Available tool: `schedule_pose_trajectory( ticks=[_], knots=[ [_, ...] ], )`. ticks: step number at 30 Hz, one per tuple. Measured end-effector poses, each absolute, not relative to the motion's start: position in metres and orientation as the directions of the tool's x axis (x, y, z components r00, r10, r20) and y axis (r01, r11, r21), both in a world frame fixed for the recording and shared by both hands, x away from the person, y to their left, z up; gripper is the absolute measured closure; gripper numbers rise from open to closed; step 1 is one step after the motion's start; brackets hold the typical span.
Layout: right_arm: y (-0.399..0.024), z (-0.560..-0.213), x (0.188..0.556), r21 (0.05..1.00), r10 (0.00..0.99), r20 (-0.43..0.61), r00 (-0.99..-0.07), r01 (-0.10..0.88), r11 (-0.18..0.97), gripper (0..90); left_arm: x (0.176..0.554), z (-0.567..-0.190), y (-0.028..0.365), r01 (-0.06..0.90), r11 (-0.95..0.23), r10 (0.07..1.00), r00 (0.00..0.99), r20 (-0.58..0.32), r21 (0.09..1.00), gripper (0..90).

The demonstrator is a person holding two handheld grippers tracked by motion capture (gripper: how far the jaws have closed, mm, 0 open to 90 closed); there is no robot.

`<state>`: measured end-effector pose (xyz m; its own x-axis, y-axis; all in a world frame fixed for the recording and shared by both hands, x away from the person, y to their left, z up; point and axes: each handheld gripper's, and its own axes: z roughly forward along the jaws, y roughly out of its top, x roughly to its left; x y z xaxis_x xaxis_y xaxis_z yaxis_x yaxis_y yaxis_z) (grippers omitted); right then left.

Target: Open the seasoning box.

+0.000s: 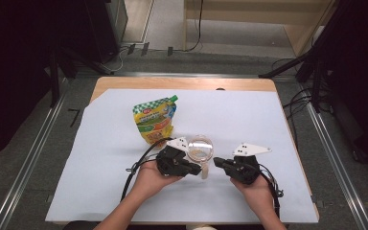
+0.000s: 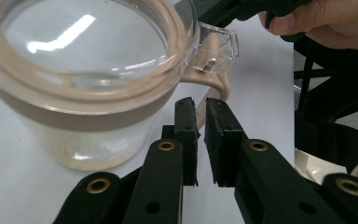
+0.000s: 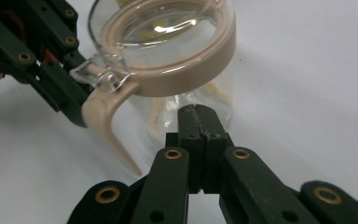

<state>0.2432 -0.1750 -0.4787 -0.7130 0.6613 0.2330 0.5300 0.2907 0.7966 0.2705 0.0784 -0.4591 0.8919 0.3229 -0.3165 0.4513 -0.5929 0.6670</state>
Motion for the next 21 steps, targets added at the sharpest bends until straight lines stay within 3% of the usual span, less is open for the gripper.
schedule_pose_trajectory(
  ticks=[11,21],
  knots=[
    [-0.169,-0.474,0.217,0.796,0.626,0.207,-0.752,0.501,0.339,90.0,0.276,-0.452,0.101,0.475,-0.563,0.319,0.88,-0.353,0.676,66.3],
    [-0.155,-0.479,0.207,0.78,0.583,0.197,-0.789,0.486,0.395,90.0,0.279,-0.45,0.111,0.489,-0.556,0.335,0.872,-0.357,0.672,60.2]
  ],
)
